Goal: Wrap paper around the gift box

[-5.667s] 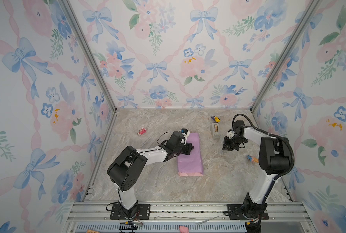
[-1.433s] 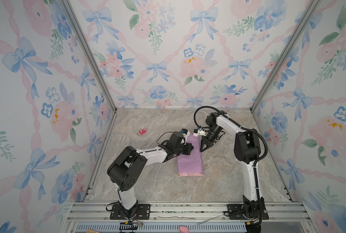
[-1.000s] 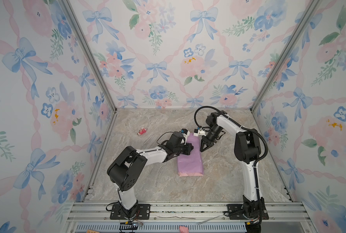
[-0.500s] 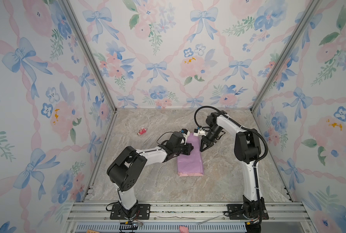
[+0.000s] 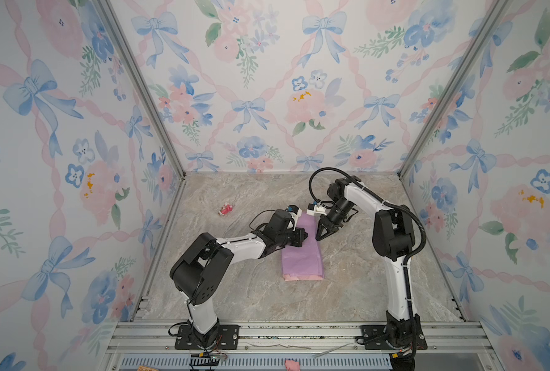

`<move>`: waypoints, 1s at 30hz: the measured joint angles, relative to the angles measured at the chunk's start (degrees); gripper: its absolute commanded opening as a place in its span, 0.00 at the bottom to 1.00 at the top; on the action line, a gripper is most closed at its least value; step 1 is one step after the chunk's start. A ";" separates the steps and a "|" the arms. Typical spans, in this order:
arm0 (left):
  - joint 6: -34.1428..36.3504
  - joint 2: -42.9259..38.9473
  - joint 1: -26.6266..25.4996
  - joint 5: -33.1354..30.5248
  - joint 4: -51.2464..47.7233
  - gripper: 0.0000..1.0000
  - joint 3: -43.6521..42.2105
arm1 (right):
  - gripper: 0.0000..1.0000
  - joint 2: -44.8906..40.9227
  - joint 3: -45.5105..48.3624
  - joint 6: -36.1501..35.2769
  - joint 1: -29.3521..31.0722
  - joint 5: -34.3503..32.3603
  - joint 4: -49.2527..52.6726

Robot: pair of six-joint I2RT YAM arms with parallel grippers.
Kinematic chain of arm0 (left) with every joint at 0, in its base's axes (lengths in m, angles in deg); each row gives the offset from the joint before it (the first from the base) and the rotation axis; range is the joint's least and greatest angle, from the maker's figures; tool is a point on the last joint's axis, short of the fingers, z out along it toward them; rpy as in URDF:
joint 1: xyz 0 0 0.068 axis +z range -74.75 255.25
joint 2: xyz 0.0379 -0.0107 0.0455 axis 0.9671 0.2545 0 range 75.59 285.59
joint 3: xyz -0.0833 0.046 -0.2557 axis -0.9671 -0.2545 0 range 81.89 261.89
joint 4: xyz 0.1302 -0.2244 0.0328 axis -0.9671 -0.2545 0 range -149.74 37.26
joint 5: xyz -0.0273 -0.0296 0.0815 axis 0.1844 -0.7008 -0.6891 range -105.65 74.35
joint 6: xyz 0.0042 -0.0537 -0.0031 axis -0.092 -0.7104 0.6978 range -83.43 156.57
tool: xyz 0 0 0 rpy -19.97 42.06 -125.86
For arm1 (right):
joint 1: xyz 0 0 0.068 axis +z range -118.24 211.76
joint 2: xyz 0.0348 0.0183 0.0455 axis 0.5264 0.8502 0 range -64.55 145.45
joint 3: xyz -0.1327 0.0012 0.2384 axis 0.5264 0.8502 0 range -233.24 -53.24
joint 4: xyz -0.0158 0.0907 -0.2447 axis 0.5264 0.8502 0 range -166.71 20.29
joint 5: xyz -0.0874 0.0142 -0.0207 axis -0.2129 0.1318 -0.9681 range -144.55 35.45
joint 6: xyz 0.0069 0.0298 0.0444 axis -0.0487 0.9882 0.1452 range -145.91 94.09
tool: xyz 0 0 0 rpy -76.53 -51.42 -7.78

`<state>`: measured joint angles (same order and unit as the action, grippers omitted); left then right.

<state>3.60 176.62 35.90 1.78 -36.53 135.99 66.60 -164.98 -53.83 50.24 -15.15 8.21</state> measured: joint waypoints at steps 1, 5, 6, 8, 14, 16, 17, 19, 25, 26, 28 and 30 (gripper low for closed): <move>0.00 0.00 0.00 0.00 0.00 0.06 0.00 | 0.22 -0.02 0.00 0.22 0.00 0.07 -0.13; 0.00 0.00 0.00 0.00 0.00 0.06 0.00 | 0.26 -0.17 0.11 0.70 0.00 0.04 -0.59; 0.00 0.00 0.00 0.00 0.00 0.06 0.00 | 0.26 -0.20 0.11 0.74 0.00 0.04 -0.59; 0.00 0.00 0.00 0.00 0.00 0.06 0.00 | 0.26 -0.28 0.11 0.87 0.00 0.02 -0.68; 0.00 0.00 0.00 0.02 0.02 0.06 0.00 | 0.30 -0.33 0.11 0.94 0.00 0.07 -0.74; 0.00 0.00 0.00 0.02 0.02 0.06 0.00 | 0.33 -0.33 0.11 0.96 0.00 0.31 -0.72; 0.00 0.00 0.00 0.04 0.02 0.06 0.00 | 0.35 -0.42 0.17 0.96 -0.02 0.52 -0.74; 0.00 0.00 0.00 0.09 0.02 0.06 0.00 | 0.37 -0.66 0.46 0.94 -0.02 0.61 -0.74; 0.00 0.00 0.00 0.22 0.02 0.06 0.00 | 0.42 -2.08 1.77 0.94 -0.13 0.92 -0.98; 0.00 0.00 0.00 0.22 0.02 0.06 0.00 | 0.42 -2.38 1.97 0.94 -0.17 0.92 -1.05; 0.00 0.00 0.00 0.22 0.02 0.05 0.00 | 0.43 -2.82 2.25 0.98 -0.20 0.92 -1.09; 0.00 0.00 0.00 0.22 0.02 0.06 0.00 | 0.43 -3.10 2.32 1.09 -0.22 0.92 -1.16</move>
<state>3.60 176.62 35.90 2.00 -36.51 135.99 63.50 -162.66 -52.74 50.02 -14.23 7.06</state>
